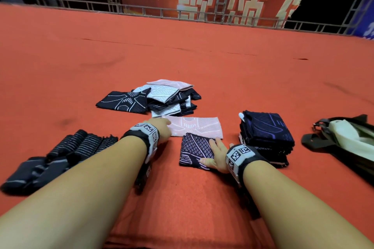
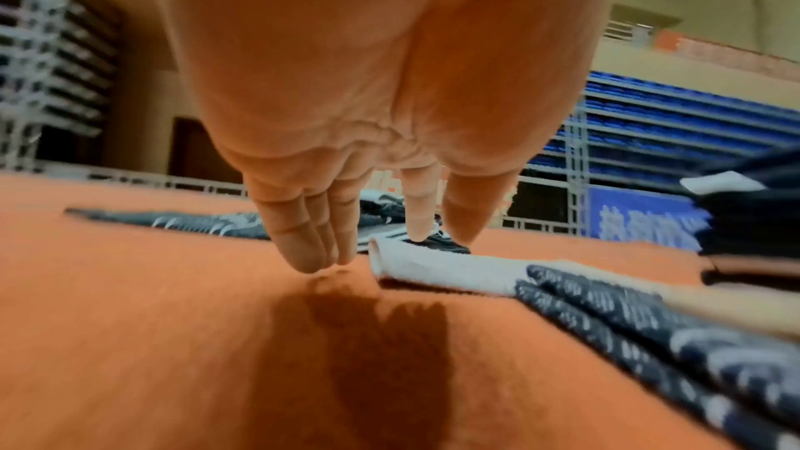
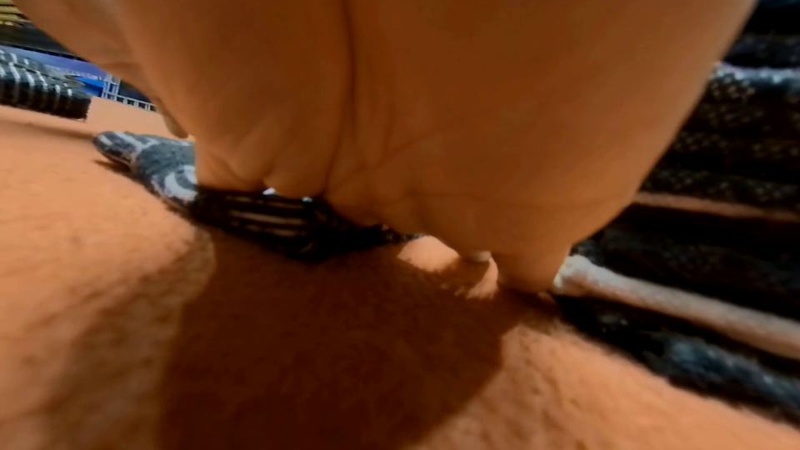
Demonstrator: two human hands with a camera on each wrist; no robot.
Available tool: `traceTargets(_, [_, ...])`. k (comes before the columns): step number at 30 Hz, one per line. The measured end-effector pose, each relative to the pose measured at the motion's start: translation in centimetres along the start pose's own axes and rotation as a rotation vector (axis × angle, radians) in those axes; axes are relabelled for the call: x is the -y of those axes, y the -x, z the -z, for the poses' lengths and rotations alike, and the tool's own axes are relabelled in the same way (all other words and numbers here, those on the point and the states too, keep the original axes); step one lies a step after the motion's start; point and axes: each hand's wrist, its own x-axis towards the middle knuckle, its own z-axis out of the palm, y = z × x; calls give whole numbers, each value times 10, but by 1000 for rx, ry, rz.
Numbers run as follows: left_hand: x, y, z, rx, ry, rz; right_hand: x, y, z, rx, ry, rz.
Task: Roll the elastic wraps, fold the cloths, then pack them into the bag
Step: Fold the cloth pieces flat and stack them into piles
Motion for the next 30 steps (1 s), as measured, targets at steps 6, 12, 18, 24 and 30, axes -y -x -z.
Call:
traceTargets(6, [4, -4, -1, -27, 137, 5, -2, -7, -2, -2, -29, -9])
traceTargets(12, [3, -3, 6, -264, 334, -17, 1, -5, 5, 24, -69, -23])
traceTargets(18, [-2, 17, 40, -514, 387, -84, 13, 5, 49, -139, -124, 1])
traceTargets(24, [-8, 47, 79, -647, 414, -194, 21, 35, 84, -407, -438, 30])
traceTargets(30, [-14, 84, 109, -606, 520, -310, 42, 65, 108, -522, -630, 142])
